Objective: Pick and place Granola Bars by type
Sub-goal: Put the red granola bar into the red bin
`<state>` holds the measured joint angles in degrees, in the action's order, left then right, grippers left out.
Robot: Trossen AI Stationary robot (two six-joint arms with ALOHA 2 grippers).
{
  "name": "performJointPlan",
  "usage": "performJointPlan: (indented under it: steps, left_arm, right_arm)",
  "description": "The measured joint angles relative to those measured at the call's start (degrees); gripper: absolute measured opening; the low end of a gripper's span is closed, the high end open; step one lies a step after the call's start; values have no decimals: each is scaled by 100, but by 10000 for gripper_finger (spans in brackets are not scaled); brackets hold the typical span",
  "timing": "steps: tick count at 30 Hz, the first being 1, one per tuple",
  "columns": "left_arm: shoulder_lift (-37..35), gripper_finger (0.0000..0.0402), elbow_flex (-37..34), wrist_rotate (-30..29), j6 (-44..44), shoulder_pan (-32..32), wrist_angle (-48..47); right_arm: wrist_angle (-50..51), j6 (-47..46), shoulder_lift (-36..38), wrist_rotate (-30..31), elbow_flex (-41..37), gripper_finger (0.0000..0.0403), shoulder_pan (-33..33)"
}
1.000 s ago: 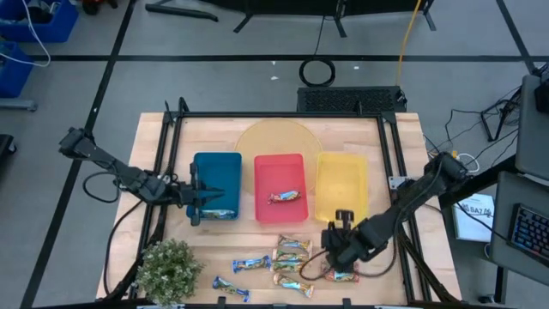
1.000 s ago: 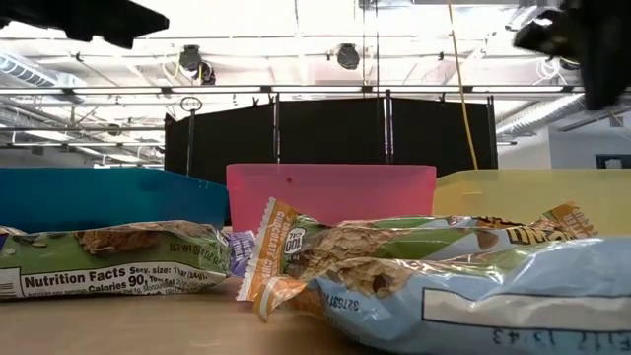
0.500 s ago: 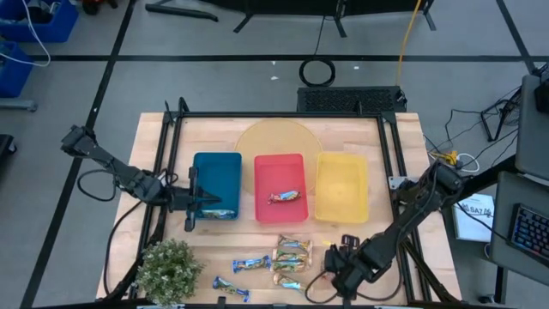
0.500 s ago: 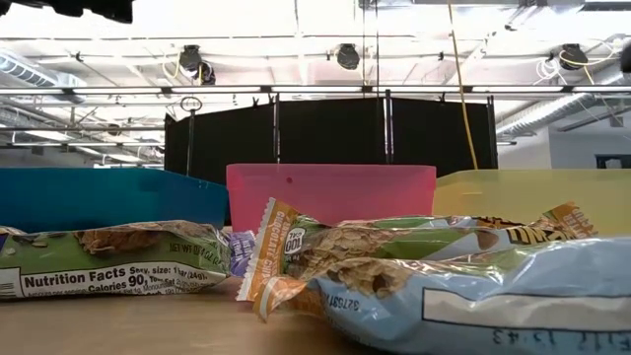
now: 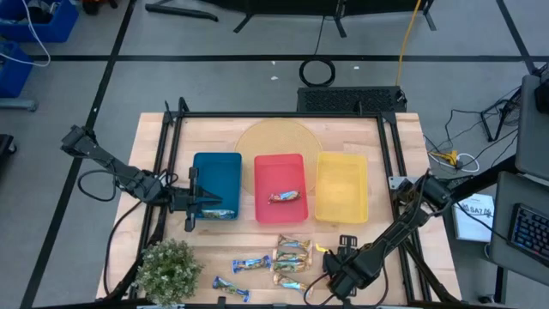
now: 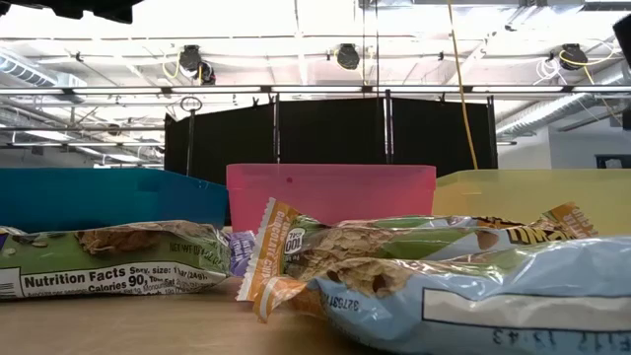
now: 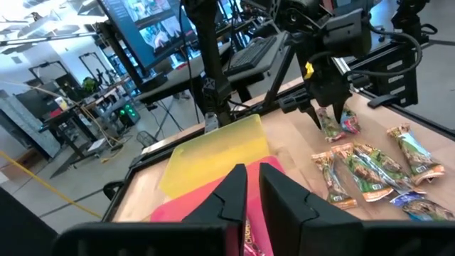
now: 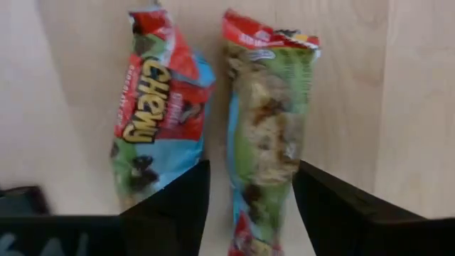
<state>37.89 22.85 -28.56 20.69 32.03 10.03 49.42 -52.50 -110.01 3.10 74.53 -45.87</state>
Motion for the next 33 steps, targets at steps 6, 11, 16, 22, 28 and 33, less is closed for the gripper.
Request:
performJointPlan:
  steps: [6,11,16,22,28,33]
  left_arm:
    - [0,40,2,-2,-46,0,-1]
    - [0,27,3,-4,-76,-1,-10]
    - [2,13,4,-9,-168,0,-146]
    - [0,5,4,-9,-168,0,-134]
    - [0,35,7,-9,-168,0,-123]
    - [2,51,7,-8,-165,0,-133]
  right_arm:
    - [-76,-20,-46,219,-121,132,-7]
    - [-54,232,74,279,-138,56,42]
    - [-77,659,503,297,-130,24,230]
    - [-255,1683,1224,573,10,33,768]
    - [-304,3691,1639,604,761,19,2288]
    - [-446,5234,1336,-45,1035,26,3638]
